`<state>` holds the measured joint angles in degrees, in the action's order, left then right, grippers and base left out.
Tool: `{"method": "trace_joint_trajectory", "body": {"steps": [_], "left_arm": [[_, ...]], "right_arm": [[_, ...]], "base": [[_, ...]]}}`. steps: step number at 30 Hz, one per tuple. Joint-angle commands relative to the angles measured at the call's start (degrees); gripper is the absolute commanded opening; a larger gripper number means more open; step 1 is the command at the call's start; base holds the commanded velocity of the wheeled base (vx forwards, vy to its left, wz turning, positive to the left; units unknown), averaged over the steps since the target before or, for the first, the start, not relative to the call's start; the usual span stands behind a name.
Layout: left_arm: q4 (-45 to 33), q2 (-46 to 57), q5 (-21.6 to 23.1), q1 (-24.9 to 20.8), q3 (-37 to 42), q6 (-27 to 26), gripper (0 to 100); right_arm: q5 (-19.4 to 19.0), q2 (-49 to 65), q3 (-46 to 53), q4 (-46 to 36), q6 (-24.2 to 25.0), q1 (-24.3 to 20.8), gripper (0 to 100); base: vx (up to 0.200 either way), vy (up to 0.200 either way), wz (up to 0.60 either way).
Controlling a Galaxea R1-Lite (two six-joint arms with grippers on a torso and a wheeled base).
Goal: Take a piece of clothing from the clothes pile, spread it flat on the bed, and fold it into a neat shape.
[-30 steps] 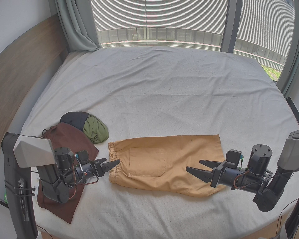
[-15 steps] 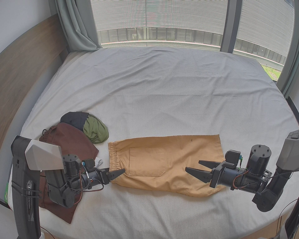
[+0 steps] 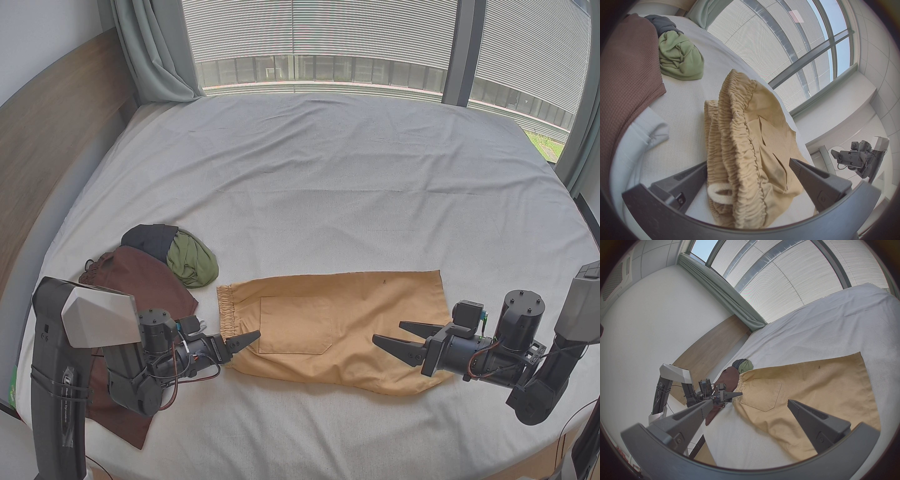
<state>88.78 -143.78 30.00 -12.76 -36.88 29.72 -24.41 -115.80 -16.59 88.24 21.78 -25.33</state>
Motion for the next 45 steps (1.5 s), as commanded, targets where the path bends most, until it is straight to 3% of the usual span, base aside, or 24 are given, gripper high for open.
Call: {"method": "trace_joint_trajectory", "body": {"steps": [1,6,7,26,45], "left_arm": [[-0.01,-1.33,-1.00,-0.42,-1.27,0.25,100],[-0.01,-1.33,-1.26,-0.42,-1.18,0.25,100],[-0.01,-1.33,-1.26,-0.42,-1.18,0.25,0],[0.07,1.74,-0.65,0.72,-0.30,0.43,0],[-0.01,12.03,5.24,5.91,6.99,4.12,0]], "right_arm": [[-0.03,-0.04,-0.02,0.01,0.01,0.28,100],[-0.03,-0.04,-0.02,0.01,0.01,0.02,100],[-0.03,-0.04,0.07,0.01,0.01,0.02,100],[0.06,-0.74,0.51,0.01,0.01,-0.07,100],[1.20,-1.71,0.77,0.01,-2.01,-0.24,100]], "base": [[0.000,0.000,0.00],[0.000,0.000,0.00],[0.000,0.000,0.00],[0.000,0.000,0.00],[0.000,0.000,0.00]]}}
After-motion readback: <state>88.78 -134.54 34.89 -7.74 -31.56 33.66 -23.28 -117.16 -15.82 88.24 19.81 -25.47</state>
